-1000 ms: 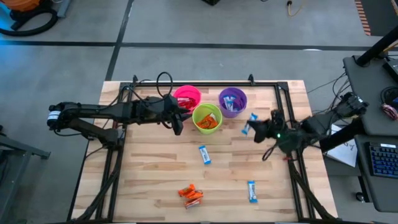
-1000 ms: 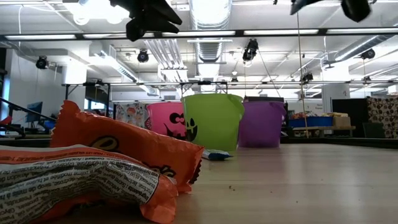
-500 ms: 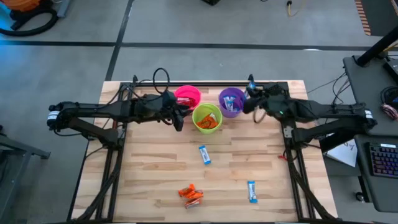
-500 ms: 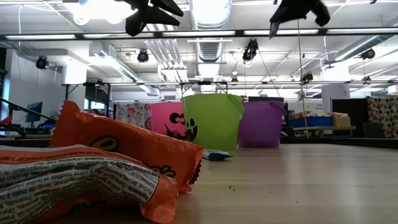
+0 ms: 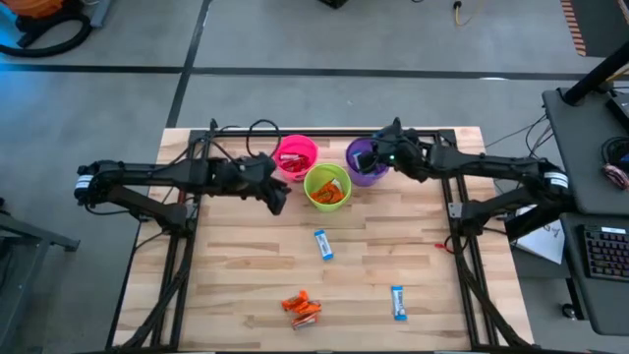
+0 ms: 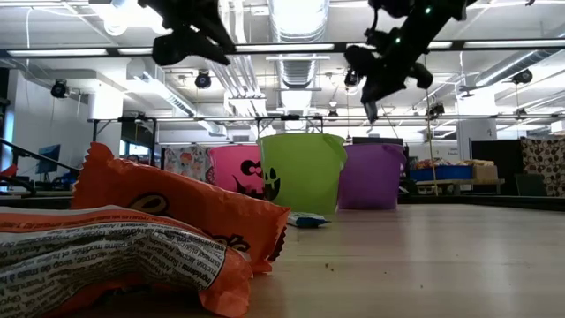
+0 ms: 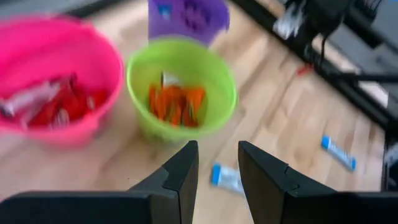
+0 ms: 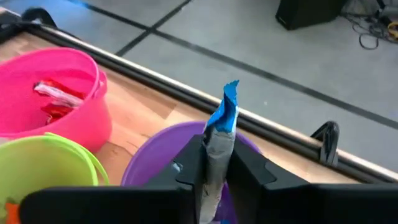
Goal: Sort candy
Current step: Put the blue candy into the violet bin, then put the orange candy into the green bin
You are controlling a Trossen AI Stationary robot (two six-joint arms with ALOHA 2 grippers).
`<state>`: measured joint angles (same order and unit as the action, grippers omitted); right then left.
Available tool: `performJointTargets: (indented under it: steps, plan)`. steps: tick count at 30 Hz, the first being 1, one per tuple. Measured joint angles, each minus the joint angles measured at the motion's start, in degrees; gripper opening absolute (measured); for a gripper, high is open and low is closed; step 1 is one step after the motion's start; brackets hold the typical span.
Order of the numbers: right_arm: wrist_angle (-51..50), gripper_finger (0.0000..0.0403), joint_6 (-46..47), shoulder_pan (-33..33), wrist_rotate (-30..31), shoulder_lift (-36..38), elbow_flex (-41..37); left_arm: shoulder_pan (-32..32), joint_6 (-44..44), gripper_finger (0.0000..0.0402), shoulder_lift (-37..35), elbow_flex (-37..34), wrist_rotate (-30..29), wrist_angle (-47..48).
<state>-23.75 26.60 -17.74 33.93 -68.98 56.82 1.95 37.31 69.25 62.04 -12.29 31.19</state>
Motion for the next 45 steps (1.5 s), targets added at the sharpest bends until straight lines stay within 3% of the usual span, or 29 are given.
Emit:
performJointTargets:
  steps: [12, 20, 28, 37, 45]
  plan:
    - [0.03, 0.0121, 0.40, -0.43, -3.06, -1.42, 0.00, -7.23, 3.90, 0.0098, 0.00, -0.36, 3.32, 6.27]
    - [0.05, 0.0148, 0.84, -0.41, -7.70, 1.09, 0.00, -19.61, 4.02, 0.0098, 1.35, -0.96, 5.86, 6.49]
    - [0.07, 0.0162, 1.94, -0.33, -10.45, 2.54, 0.00, -31.08, 7.36, 0.0114, 9.76, -0.99, 5.62, 4.51]
    - [0.04, 0.0164, 1.89, -0.15, -10.68, 2.54, 0.00, -34.30, 10.94, 0.0157, 22.40, -1.03, 3.73, 3.00]
    - [0.02, 0.0164, 2.31, 0.25, -12.11, 2.54, -0.02, -34.59, 1.51, 0.0169, 26.44, -1.05, -0.22, -3.75]
